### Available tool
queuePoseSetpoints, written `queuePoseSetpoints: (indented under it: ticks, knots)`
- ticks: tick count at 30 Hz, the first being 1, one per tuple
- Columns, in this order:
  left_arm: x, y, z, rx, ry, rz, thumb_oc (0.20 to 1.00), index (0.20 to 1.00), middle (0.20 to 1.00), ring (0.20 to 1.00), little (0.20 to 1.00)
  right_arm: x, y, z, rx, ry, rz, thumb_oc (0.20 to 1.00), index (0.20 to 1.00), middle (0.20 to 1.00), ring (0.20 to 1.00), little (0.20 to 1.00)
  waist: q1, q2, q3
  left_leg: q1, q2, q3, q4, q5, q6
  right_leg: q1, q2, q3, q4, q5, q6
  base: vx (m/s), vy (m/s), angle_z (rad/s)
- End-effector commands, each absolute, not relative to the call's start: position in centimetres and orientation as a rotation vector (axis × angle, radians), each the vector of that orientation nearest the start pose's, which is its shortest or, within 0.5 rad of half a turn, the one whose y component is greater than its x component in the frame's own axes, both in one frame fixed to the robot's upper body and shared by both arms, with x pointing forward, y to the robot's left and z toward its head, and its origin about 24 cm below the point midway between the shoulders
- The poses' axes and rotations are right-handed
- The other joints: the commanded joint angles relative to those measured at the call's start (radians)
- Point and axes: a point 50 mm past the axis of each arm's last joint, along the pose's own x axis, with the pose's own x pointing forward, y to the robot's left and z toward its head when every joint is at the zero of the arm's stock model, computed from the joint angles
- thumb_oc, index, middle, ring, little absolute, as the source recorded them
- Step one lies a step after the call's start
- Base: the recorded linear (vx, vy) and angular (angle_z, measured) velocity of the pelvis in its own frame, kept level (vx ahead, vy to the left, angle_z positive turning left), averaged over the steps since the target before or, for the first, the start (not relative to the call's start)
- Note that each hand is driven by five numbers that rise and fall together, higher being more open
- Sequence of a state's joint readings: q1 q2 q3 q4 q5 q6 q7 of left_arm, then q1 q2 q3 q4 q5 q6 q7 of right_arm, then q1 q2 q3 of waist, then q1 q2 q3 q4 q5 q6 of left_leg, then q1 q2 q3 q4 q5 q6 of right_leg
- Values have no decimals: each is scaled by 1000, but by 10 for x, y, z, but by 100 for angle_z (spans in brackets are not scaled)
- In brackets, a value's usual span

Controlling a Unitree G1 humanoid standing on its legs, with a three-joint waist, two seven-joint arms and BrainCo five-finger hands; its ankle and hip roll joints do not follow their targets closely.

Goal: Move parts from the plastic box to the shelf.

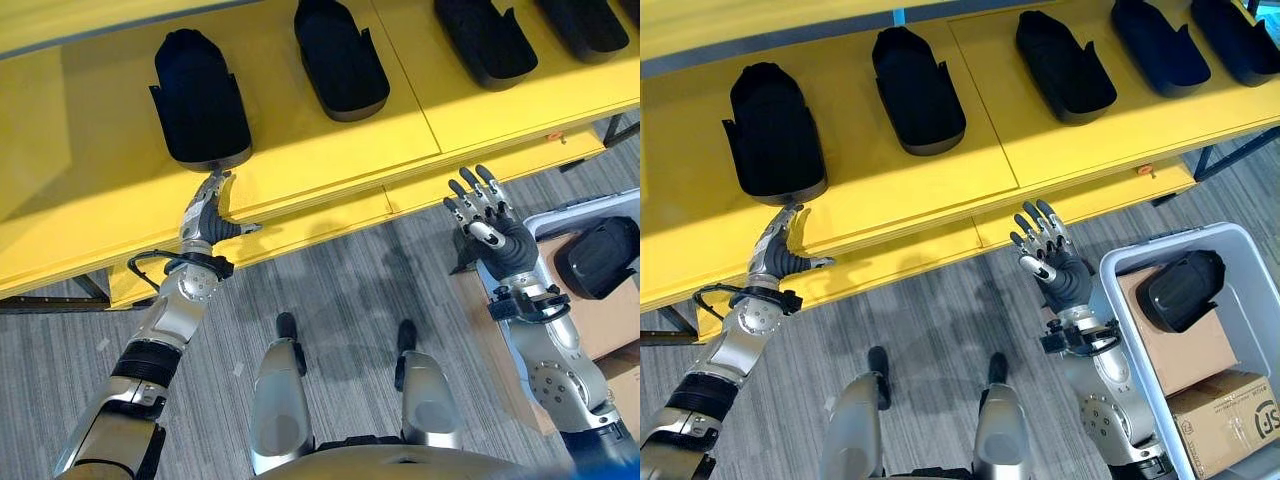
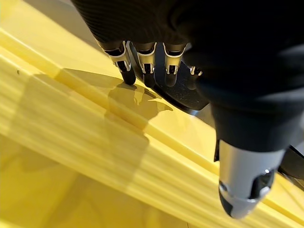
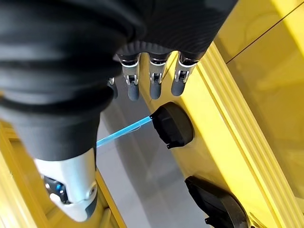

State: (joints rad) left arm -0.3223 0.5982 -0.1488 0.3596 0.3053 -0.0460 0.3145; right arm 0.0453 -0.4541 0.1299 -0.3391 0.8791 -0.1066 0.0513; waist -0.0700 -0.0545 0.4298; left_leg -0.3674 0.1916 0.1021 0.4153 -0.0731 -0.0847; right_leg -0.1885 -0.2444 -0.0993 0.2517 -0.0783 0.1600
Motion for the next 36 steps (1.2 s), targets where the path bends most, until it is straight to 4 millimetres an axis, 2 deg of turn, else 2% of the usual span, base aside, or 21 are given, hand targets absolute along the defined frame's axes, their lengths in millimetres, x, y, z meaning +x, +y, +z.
queuePoseSetpoints:
  ticks: [1, 17, 36]
  knots:
    - [316, 271, 100, 977, -123, 289, 1000, 1000, 1000, 1000, 1000, 222, -176, 146, 438, -393, 364, 1000, 1000, 1000, 1000, 1000, -19, -20, -58, -11, 59, -17, -15, 52, -29, 30, -25, 9, 46, -58, -8, 0, 0, 0]
    - [332, 273, 128, 984, -191, 352, 1000, 1000, 1000, 1000, 1000, 222, -175, 145, 431, -381, 370, 1000, 1000, 1000, 1000, 1000, -29, -24, -59, -13, 62, -13, -6, 47, -31, 20, -27, 19, 57, -58, -6, 0, 0, 0]
    - [342, 278, 146, 1005, -222, 388, 1000, 1000, 1000, 1000, 1000, 220, -175, 142, 426, -369, 375, 1000, 1000, 1000, 1000, 1000, -37, -25, -58, -18, 64, -10, 4, 45, -32, 11, -24, 24, 67, -60, -5, 0, 0, 0]
